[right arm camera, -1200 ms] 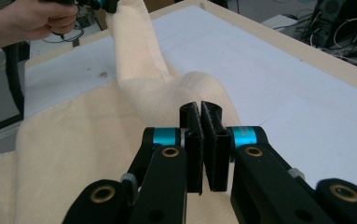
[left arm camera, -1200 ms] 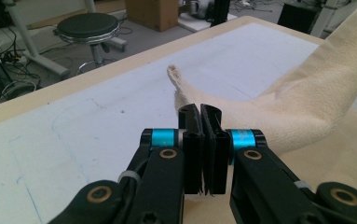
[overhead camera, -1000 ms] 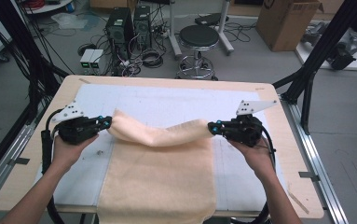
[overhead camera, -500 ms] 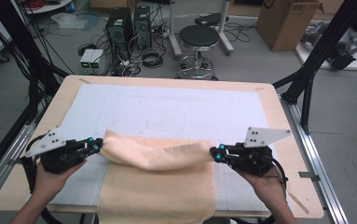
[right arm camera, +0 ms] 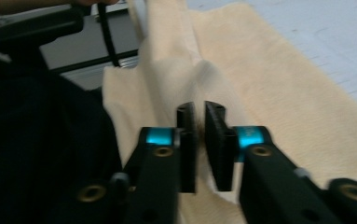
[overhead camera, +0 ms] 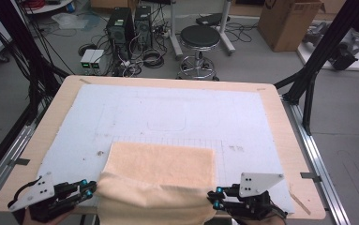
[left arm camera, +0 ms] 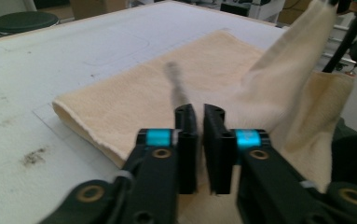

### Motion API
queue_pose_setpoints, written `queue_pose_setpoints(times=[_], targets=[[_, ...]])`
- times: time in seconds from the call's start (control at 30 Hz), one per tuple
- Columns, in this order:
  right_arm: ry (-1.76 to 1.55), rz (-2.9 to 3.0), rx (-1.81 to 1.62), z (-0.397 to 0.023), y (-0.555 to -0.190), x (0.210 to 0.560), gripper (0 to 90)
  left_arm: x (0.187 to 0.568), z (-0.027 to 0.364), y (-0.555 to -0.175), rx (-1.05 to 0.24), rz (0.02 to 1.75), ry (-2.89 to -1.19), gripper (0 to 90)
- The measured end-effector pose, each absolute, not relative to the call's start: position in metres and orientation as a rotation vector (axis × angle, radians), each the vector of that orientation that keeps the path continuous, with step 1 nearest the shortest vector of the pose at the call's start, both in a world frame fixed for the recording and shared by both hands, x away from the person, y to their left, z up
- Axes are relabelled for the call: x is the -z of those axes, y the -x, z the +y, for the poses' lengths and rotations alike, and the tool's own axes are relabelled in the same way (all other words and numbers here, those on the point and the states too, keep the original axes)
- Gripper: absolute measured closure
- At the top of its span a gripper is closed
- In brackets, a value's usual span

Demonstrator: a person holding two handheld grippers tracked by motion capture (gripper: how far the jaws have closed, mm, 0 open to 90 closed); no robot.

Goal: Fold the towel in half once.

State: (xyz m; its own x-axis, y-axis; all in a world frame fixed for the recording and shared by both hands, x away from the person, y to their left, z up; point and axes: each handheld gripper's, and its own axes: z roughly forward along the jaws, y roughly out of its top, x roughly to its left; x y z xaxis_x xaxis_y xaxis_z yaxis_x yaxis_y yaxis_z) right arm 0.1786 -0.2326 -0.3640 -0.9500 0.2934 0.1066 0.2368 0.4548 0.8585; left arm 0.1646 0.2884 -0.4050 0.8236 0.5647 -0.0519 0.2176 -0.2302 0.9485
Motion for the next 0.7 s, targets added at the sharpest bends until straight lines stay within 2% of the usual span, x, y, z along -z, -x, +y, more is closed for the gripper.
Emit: queue_pose_setpoints(times=[0.1,0.3,0.47,0.7], targets=[[-0.442,2.627,-1.569,-0.236,-0.177,0.363,63.7,0.402,0.296,-0.165,-0.356,0.596,-1.778,67.6],[-0.51,2.564,-1.428,-0.235,-0.196,0.356,60.7,0.396,0.284,-0.19,-0.356,0.563,-1.795,63.4],[-0.587,2.566,-1.36,-0.233,-0.232,0.36,59.2,0.395,0.267,-0.229,-0.353,0.597,-1.836,63.3],[-0.724,2.574,-1.297,-0.23,-0.285,0.376,53.0,0.406,0.258,-0.285,-0.389,0.736,-1.887,56.8]])
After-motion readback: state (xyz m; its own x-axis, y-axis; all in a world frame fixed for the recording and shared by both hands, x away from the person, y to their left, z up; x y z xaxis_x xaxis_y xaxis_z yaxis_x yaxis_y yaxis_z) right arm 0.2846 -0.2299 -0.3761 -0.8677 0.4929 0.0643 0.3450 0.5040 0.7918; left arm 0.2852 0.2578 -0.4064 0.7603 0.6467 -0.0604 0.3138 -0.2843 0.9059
